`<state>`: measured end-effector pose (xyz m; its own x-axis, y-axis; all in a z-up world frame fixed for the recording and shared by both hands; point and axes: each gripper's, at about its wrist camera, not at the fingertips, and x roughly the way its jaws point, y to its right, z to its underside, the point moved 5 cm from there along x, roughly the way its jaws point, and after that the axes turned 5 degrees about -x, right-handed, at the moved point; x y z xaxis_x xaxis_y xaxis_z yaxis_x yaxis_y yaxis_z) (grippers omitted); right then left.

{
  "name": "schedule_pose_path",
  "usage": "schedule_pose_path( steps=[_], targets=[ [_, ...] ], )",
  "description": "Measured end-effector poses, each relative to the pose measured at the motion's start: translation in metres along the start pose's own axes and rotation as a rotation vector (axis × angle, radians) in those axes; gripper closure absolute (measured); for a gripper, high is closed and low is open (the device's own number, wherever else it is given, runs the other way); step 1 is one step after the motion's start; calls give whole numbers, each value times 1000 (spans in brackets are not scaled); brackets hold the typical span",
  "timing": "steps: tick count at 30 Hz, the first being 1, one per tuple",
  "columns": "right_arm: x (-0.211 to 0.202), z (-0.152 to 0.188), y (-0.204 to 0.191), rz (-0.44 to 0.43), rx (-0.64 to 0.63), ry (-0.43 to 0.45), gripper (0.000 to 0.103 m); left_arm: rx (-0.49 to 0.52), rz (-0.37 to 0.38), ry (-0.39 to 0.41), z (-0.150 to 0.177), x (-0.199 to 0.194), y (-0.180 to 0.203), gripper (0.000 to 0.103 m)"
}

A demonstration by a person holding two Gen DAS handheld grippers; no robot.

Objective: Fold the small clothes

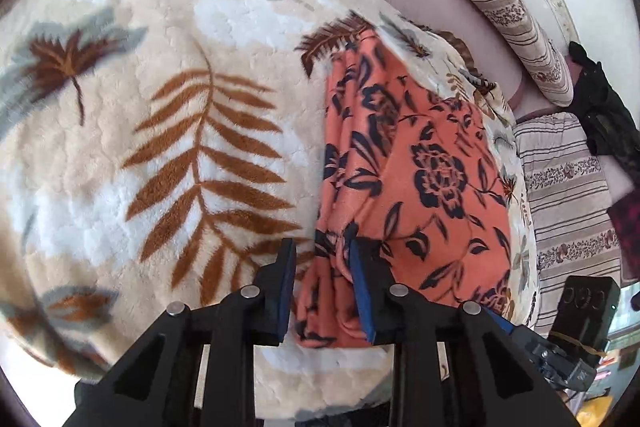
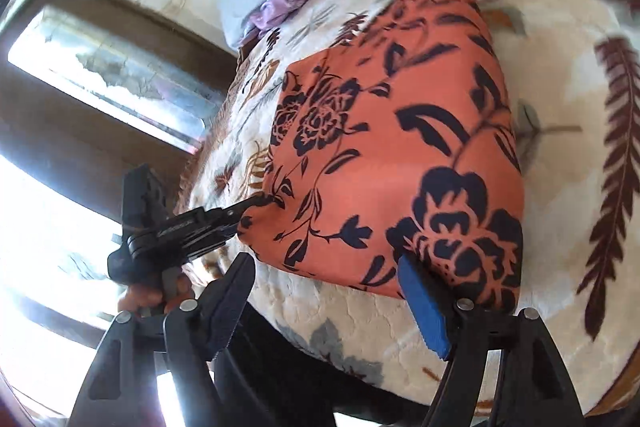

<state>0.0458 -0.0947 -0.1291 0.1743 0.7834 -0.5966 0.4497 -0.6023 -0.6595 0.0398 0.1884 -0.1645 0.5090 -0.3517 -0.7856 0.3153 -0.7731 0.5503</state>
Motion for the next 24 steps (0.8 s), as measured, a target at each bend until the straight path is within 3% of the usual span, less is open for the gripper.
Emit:
schedule_pose_path(
  steps=[2,3,5,6,7,8,11,16,20,22,24],
  targets=[
    [-3,-1,2,-23,20,12,26,33,42,30,5,-15,20,74],
    [-4,-1,2,-28,19,14,26,37,63,44,7,-20,24,64],
    [-8,-2,-1,-37,17,24,26,57,44,68,13,-20,26,55],
    [-7,-2,-3,-41,15,30,26,69,-19,30,18,-7,19,67],
    [-11,-3,-5,-45,14,43,26,50,-62,-14,22,6,12,86],
    [-8,-4,-5,-48,14,53,26,9,-54,-42,28,16,3,89],
    [-27,-7,-3,-52,26,97,26,12,-48,14,34,0,4,92],
    [-51,-15,24,-25,103,152,26,-14,-41,-5,36,6,-3,89],
    [-65,-21,42,-39,170,188,24,95,-103,74,33,-24,23,90],
    [-61,-26,54,-42,206,176,23,140,-101,141,25,-41,44,83],
    [-52,-30,68,-58,266,159,22,185,-89,191,16,-49,64,64]
  ],
)
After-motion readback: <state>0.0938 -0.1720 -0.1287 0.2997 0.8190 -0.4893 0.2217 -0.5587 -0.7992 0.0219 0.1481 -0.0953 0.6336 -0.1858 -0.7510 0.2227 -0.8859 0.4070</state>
